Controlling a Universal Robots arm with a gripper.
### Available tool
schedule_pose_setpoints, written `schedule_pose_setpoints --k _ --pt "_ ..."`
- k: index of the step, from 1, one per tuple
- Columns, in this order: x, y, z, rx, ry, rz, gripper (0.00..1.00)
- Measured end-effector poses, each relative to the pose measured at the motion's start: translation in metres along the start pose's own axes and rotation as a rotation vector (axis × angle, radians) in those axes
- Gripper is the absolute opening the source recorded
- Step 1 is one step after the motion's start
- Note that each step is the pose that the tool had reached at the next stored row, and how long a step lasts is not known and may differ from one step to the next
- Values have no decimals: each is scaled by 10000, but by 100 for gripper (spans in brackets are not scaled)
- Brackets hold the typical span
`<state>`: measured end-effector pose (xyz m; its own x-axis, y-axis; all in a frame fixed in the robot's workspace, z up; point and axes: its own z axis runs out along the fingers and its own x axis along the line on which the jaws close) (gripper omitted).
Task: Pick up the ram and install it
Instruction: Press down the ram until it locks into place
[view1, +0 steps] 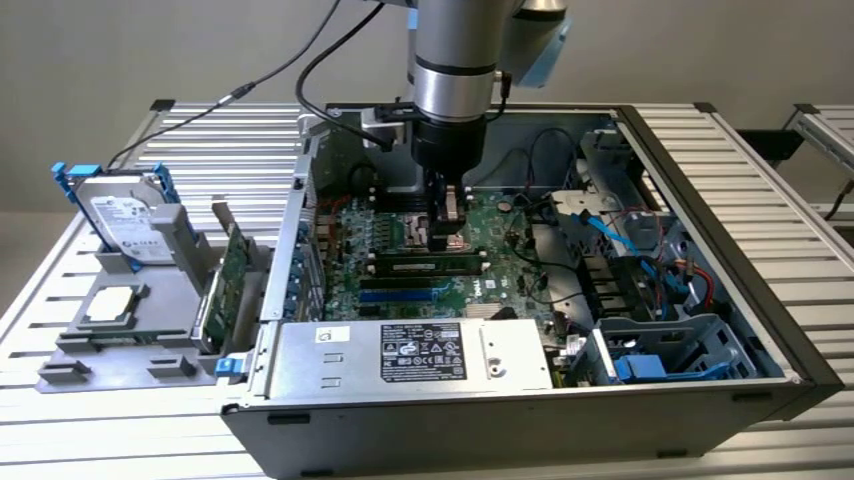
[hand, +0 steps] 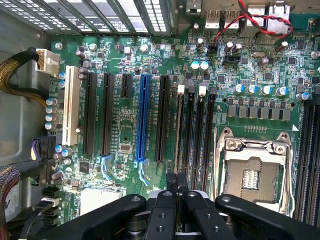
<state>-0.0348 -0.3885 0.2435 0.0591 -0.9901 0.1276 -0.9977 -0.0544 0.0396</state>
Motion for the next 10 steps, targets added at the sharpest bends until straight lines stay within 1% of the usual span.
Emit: schedule_pose_setpoints --k 6,10 --pt "-12 34 74 -11 -4 91 11" --pt "-9 34 74 -56 -8 131 11"
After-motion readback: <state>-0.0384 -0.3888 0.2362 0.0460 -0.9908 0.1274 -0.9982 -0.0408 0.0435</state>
